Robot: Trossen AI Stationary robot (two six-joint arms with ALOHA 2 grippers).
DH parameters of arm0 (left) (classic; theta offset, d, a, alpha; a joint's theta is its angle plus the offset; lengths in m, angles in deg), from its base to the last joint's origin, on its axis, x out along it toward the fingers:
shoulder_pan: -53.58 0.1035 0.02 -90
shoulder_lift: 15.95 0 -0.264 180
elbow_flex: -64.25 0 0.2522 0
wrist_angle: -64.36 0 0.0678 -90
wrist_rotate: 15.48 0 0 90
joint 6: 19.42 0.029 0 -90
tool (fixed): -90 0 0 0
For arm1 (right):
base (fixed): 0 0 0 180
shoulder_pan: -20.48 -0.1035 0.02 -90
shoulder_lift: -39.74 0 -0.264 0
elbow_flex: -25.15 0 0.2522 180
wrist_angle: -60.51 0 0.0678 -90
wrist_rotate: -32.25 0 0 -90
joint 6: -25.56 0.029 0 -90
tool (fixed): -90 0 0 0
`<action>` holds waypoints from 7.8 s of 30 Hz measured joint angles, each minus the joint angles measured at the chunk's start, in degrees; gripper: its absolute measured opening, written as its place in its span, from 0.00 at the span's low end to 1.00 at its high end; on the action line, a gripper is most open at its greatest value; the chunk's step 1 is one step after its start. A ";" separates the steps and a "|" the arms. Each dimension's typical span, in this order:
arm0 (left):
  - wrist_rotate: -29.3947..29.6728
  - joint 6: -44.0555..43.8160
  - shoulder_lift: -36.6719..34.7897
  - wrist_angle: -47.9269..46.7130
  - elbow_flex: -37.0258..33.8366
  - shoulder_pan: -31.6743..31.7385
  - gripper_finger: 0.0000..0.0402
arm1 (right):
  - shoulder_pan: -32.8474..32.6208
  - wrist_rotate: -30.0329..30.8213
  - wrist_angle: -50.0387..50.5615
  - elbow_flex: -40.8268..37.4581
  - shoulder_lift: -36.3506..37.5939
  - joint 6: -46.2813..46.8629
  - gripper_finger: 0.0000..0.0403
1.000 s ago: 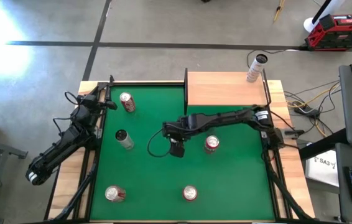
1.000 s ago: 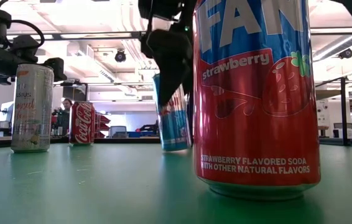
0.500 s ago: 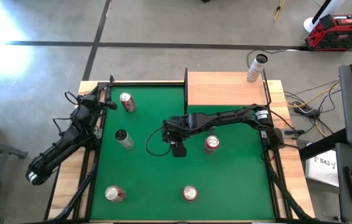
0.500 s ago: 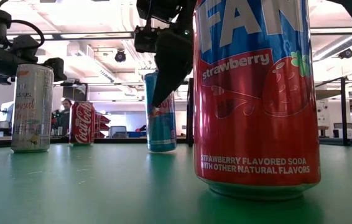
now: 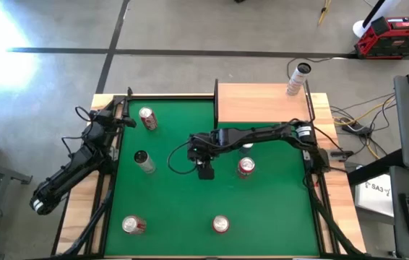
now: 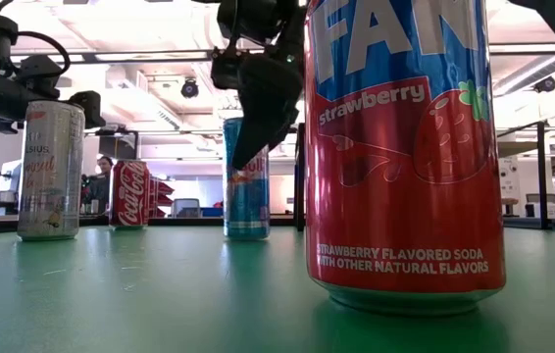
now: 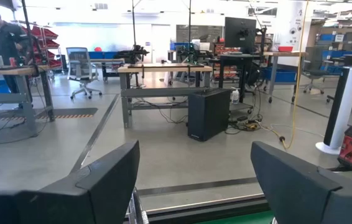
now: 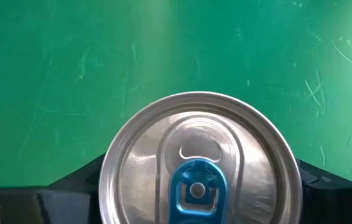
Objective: Place canned beverage on shelf
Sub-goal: Adjust the blue soda can, then put the top blue soda can on the shelf
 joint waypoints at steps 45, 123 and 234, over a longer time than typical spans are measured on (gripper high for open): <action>0.00 -0.01 0.00 0.00 -0.02 0.02 0.73 | -15.93 50.90 0.11 -0.11 0.07 81.30 0.94; 0.00 0.00 0.00 0.00 -0.02 0.02 0.73 | -9.81 40.32 -5.57 0.15 -1.87 57.39 0.57; 0.00 0.00 0.02 0.00 -0.02 0.02 0.73 | -6.99 33.00 42.00 -10.48 11.39 109.82 0.94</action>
